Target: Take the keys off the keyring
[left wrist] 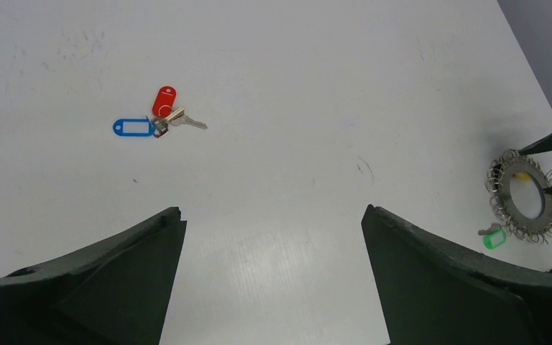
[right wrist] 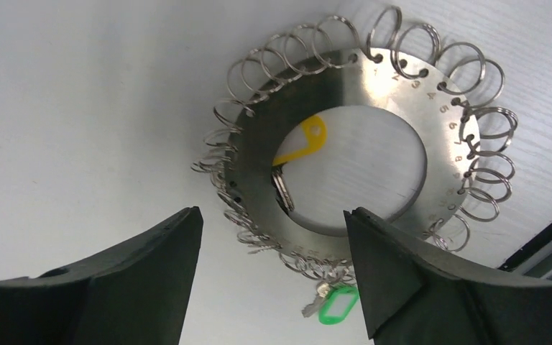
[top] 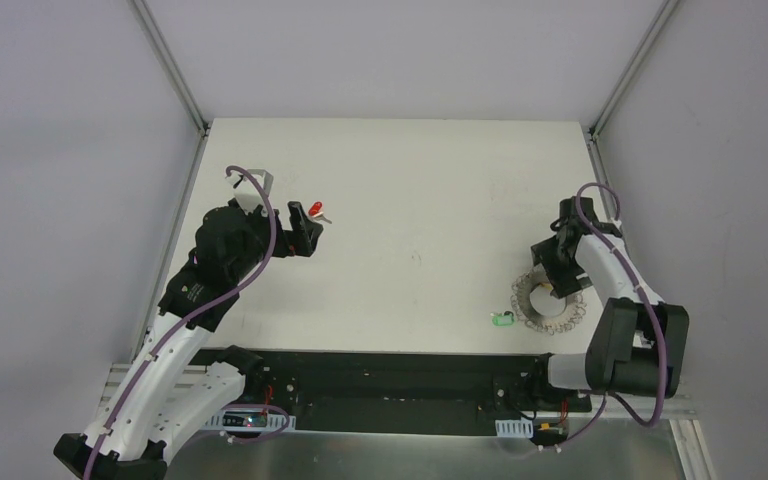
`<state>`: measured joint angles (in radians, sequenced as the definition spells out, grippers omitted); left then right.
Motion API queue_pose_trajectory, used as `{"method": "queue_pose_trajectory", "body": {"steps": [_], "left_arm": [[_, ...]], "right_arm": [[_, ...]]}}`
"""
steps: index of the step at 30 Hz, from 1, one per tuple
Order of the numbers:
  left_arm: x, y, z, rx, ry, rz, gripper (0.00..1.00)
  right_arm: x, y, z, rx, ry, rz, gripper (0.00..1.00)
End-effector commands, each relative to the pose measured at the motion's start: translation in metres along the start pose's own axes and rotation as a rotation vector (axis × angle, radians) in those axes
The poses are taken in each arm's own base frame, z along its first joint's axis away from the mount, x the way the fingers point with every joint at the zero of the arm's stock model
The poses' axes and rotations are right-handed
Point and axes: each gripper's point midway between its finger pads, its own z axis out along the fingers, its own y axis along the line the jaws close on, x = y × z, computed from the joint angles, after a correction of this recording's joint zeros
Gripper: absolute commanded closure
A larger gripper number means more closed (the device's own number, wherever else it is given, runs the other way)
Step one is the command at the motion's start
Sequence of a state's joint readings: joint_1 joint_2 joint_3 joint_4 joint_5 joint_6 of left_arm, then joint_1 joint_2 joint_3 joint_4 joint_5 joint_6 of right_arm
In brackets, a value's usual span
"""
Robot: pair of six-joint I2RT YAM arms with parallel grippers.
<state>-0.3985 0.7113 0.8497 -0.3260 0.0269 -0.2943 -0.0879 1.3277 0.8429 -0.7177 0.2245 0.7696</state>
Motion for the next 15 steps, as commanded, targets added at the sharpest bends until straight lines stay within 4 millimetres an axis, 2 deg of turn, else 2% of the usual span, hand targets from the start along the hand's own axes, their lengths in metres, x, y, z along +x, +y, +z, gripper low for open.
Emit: {"method": "queue_pose_trajectory", "body": {"steps": [1, 8, 11, 12, 15], "left_arm": [[-0.010, -0.005, -0.003, 0.029, -0.043, 0.013, 0.01], [-0.011, -0.003, -0.004, 0.016, -0.054, 0.021, 0.01], [-0.011, -0.003, -0.004, 0.015, -0.052, 0.023, 0.01], [-0.011, -0.003, -0.003, 0.016, -0.052, 0.022, 0.01], [-0.012, -0.005, -0.003, 0.024, -0.047, 0.021, 0.01]], "right_arm": [[-0.021, 0.024, 0.001, -0.006, -0.058, 0.068, 0.21], [-0.014, 0.030, 0.038, 0.081, -0.011, 0.076, 0.25], [-0.010, 0.032, 0.048, 0.100, 0.009, 0.068, 0.31], [-0.007, 0.033, 0.050, 0.094, 0.023, 0.057, 0.43], [-0.001, 0.044, 0.046, 0.012, 0.067, 0.022, 0.93]]}}
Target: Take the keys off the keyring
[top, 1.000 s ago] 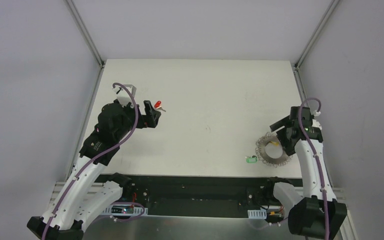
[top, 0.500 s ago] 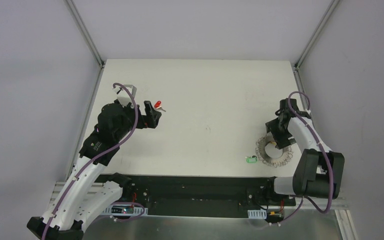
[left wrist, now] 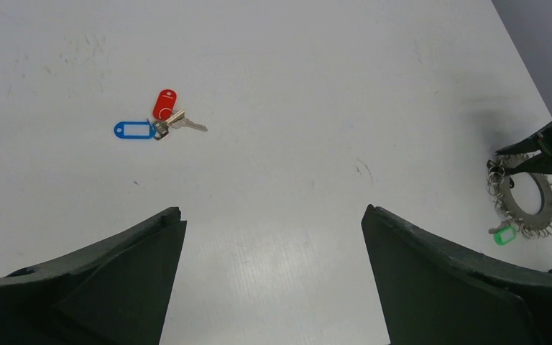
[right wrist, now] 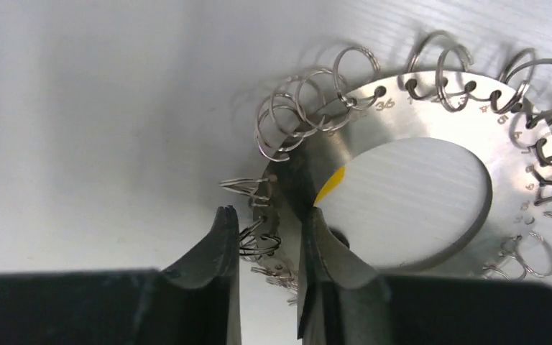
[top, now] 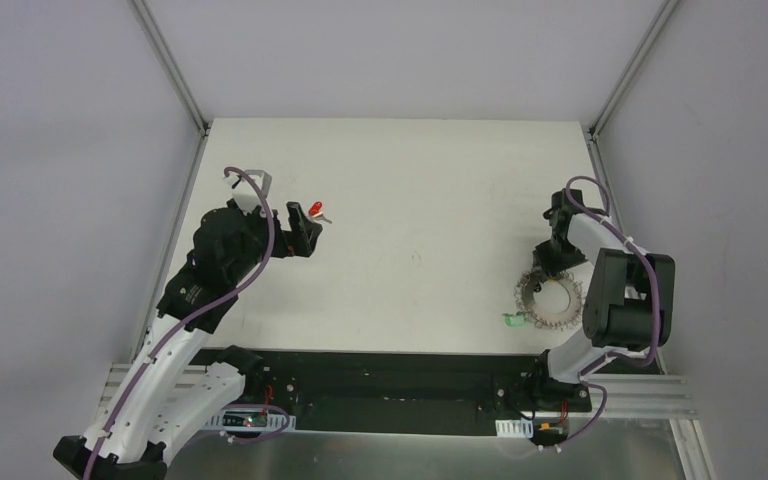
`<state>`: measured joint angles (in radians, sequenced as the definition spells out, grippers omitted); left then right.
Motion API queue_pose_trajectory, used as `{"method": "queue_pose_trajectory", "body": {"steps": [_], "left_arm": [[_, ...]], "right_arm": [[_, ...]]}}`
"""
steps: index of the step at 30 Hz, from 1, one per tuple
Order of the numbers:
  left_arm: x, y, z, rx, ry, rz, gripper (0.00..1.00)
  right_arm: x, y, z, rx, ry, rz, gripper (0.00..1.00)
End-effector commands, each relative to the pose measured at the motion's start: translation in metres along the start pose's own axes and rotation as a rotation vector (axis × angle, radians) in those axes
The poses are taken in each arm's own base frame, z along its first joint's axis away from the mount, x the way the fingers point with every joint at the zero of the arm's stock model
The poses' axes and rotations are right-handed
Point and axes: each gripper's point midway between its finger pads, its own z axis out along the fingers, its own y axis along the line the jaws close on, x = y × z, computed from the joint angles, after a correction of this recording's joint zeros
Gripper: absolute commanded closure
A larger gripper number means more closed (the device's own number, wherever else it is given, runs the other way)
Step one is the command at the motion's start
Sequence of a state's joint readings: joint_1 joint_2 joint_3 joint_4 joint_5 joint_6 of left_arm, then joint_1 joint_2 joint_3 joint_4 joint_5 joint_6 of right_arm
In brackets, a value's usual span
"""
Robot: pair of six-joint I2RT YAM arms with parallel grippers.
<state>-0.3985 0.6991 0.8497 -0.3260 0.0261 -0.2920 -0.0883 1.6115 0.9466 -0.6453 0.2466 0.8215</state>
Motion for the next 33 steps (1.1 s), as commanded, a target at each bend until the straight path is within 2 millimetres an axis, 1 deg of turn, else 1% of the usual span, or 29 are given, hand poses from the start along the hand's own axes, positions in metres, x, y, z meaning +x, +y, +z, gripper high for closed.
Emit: {"method": "queue_pose_trajectory", "body": {"steps": [1, 3, 5, 8, 11, 13, 19, 25, 27, 30, 32, 33], "left_arm": [[-0.009, -0.004, 0.001, 0.022, -0.031, 0.019, 0.01], [-0.007, -0.005, 0.001, 0.025, -0.027, 0.019, 0.01], [-0.006, -0.004, 0.002, 0.023, -0.022, 0.019, 0.01], [-0.005, -0.005, 0.003, 0.027, -0.017, 0.022, 0.01], [-0.003, -0.008, 0.004, 0.048, -0.006, 0.026, 0.01], [-0.003, -0.012, 0.004, 0.068, 0.002, 0.028, 0.01], [0.005, -0.027, 0.005, 0.161, 0.042, 0.043, 0.01], [0.010, -0.045, 0.004, 0.267, 0.072, 0.044, 0.01], [0.013, -0.056, 0.002, 0.332, 0.082, 0.048, 0.01], [0.015, -0.071, -0.003, 0.432, 0.095, 0.058, 0.01], [0.018, -0.080, -0.007, 0.494, 0.107, 0.066, 0.01], [0.019, -0.083, -0.007, 0.515, 0.109, 0.066, 0.02]], "right_arm": [[0.005, 0.022, -0.007, -0.118, 0.035, -0.018, 1.00], [0.001, 0.023, -0.021, -0.170, 0.012, -0.025, 1.00], [-0.001, 0.027, -0.042, -0.253, -0.003, -0.043, 1.00], [0.003, 0.037, -0.079, -0.412, 0.012, -0.081, 1.00], [0.016, 0.045, -0.121, -0.596, 0.062, -0.129, 1.00], [0.022, 0.046, -0.151, -0.711, 0.072, -0.161, 1.00], [0.045, 0.048, -0.226, -1.032, 0.139, -0.258, 1.00], [0.077, 0.048, -0.313, -1.400, 0.244, -0.427, 1.00], [0.084, 0.046, -0.335, -1.474, 0.252, -0.467, 1.00], [0.104, 0.041, -0.364, -1.548, 0.288, -0.554, 1.00], [0.115, 0.042, -0.374, -1.554, 0.321, -0.595, 1.00], [0.120, 0.044, -0.376, -1.537, 0.339, -0.605, 1.00]]}}
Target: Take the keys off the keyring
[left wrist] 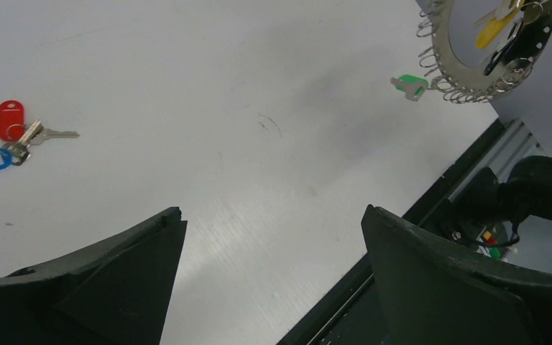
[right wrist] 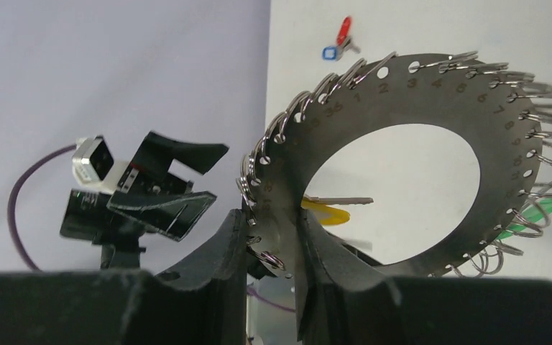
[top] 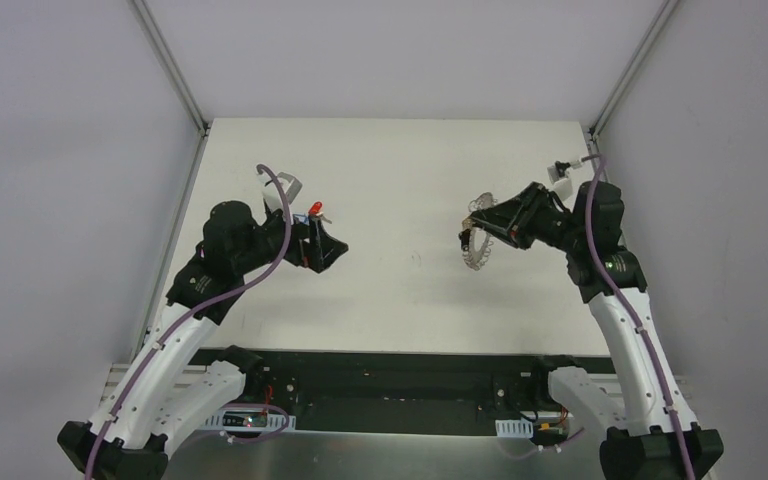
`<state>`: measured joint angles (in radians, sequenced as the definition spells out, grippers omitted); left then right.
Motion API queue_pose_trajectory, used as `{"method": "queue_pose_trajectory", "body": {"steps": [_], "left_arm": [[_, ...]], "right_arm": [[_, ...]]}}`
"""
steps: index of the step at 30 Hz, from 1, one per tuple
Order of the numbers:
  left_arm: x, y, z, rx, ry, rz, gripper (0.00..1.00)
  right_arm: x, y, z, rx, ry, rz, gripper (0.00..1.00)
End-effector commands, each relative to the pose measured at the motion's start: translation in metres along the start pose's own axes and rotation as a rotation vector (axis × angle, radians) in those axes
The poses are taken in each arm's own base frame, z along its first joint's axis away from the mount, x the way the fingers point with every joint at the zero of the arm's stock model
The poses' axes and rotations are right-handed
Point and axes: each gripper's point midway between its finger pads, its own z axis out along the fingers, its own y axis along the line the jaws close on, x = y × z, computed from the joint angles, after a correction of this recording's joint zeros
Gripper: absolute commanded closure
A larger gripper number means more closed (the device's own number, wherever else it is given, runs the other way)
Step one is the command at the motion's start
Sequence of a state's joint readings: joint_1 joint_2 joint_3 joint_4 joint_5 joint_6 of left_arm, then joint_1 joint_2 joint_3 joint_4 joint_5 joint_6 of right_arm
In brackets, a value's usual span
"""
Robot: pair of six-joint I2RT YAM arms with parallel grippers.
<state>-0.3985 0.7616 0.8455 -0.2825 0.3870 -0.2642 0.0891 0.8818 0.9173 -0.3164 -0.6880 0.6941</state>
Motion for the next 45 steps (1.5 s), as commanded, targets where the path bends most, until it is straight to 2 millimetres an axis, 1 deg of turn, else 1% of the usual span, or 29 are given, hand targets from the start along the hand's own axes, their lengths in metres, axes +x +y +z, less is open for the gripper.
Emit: {"method": "queue_pose_trajectory", "body": {"steps": [1, 3, 9, 11, 13, 14, 19, 23, 27, 30, 32, 35, 37, 40, 42, 45], "left_arm": [[-0.004, -0.031, 0.001, 0.193, -0.012, 0.058, 0.03], [-0.003, -0.036, 0.001, 0.220, -0.013, 0.059, 0.03], [0.002, -0.051, 0.003, 0.310, -0.018, 0.078, 0.06], [0.006, -0.055, 0.004, 0.343, -0.026, 0.094, 0.09], [0.010, -0.060, 0.006, 0.377, -0.040, 0.119, 0.14], [0.007, -0.062, 0.006, 0.389, -0.067, 0.143, 0.15], [0.013, -0.056, 0.010, 0.367, -0.127, 0.223, 0.13], [0.023, -0.064, 0.010, 0.431, -0.135, 0.305, 0.12], [0.033, -0.071, 0.010, 0.491, -0.120, 0.377, 0.11], [0.034, -0.068, 0.011, 0.482, -0.129, 0.411, 0.09], [0.033, -0.065, 0.012, 0.465, -0.140, 0.428, 0.09], [0.027, -0.059, 0.011, 0.419, -0.167, 0.452, 0.09], [0.022, -0.052, 0.011, 0.371, -0.190, 0.468, 0.09], [0.013, -0.049, 0.006, 0.332, -0.232, 0.489, 0.10], [0.009, -0.049, 0.003, 0.323, -0.256, 0.497, 0.12], [0.005, -0.052, -0.003, 0.327, -0.280, 0.510, 0.17]], "right_arm": [[0.012, 0.068, -0.002, -0.157, 0.090, -0.105, 1.00], [0.021, 0.077, 0.004, -0.133, 0.146, -0.111, 1.00], [0.045, 0.122, 0.020, -0.193, 0.226, -0.167, 1.00], [0.053, 0.134, 0.028, -0.206, 0.260, -0.173, 1.00], [0.060, 0.146, 0.036, -0.223, 0.280, -0.179, 1.00], [0.063, 0.153, 0.040, -0.236, 0.290, -0.185, 1.00], [0.078, 0.189, 0.055, -0.331, 0.290, -0.202, 1.00], [0.085, 0.215, 0.066, -0.402, 0.286, -0.174, 1.00], [0.096, 0.237, 0.074, -0.445, 0.294, -0.168, 1.00], [0.105, 0.257, 0.075, -0.485, 0.312, -0.165, 1.00], [0.109, 0.264, 0.078, -0.499, 0.321, -0.142, 1.00], [0.114, 0.285, 0.075, -0.583, 0.323, -0.106, 1.00], [0.118, 0.294, 0.072, -0.618, 0.322, -0.079, 1.00], [0.125, 0.301, 0.067, -0.650, 0.312, -0.068, 1.00], [0.128, 0.302, 0.065, -0.654, 0.313, -0.069, 1.00], [0.130, 0.300, 0.064, -0.650, 0.312, -0.066, 1.00]]}}
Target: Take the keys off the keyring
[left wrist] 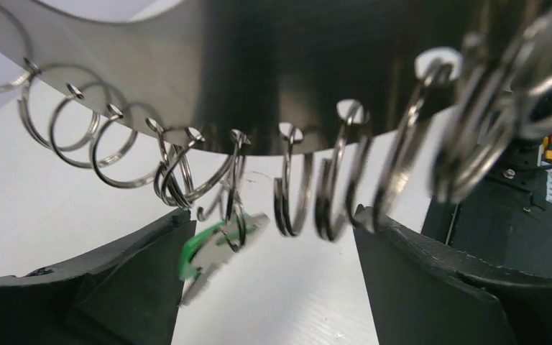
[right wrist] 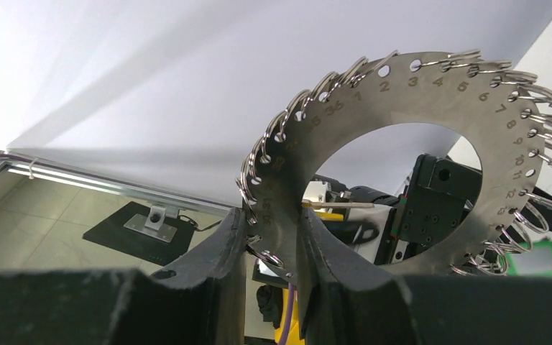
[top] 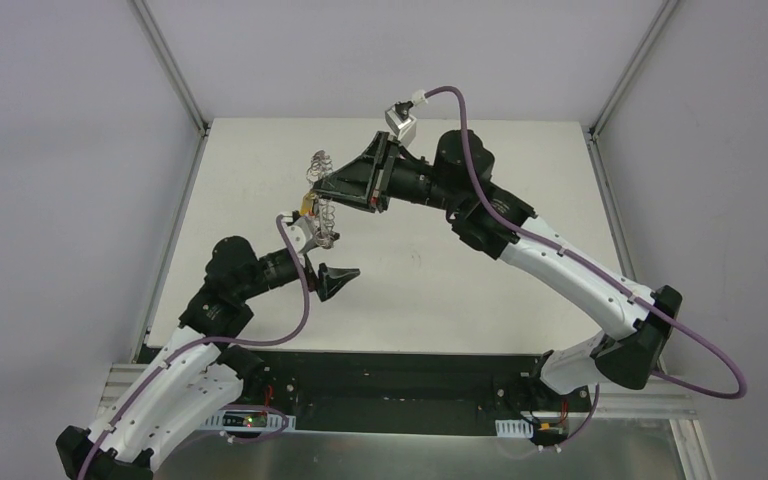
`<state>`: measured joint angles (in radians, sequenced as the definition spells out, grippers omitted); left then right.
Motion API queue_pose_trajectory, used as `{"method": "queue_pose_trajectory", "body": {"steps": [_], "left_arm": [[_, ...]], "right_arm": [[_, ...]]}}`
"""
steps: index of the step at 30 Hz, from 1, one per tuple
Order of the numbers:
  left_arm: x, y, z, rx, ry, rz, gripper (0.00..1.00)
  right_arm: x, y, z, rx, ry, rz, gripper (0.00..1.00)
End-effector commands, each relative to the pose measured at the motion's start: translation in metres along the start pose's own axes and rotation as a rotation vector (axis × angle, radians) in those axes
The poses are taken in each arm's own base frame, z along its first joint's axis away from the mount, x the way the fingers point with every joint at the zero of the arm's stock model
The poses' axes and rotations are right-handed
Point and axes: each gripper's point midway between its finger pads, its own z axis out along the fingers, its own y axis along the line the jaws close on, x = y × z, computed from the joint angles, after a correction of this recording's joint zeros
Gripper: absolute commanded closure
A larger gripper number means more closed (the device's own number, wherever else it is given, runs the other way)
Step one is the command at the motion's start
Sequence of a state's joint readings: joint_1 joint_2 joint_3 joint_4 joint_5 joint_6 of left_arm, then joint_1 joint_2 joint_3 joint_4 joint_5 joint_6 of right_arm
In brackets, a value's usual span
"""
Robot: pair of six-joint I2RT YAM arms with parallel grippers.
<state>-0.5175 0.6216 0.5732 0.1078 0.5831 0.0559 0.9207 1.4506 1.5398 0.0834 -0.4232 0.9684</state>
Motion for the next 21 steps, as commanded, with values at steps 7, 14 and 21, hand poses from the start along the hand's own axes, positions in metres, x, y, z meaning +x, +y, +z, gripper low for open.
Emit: {"method": "queue_pose_trajectory", "body": {"steps": [7, 14, 21], "left_arm": [[-0.028, -0.004, -0.009, -0.003, -0.111, 0.108, 0.25], [-0.023, -0.001, -0.009, -0.016, -0.079, 0.106, 0.44], [-0.019, 0.001, -0.008, -0.017, -0.051, 0.108, 0.48]], "right_arm": [[-0.010, 0.042, -0.015, -0.125, -0.090, -0.046, 1.00], [-0.013, 0.044, -0.023, -0.105, -0.121, -0.079, 1.00], [-0.014, 0.051, -0.027, -0.114, -0.124, -0.085, 1.00]]}}
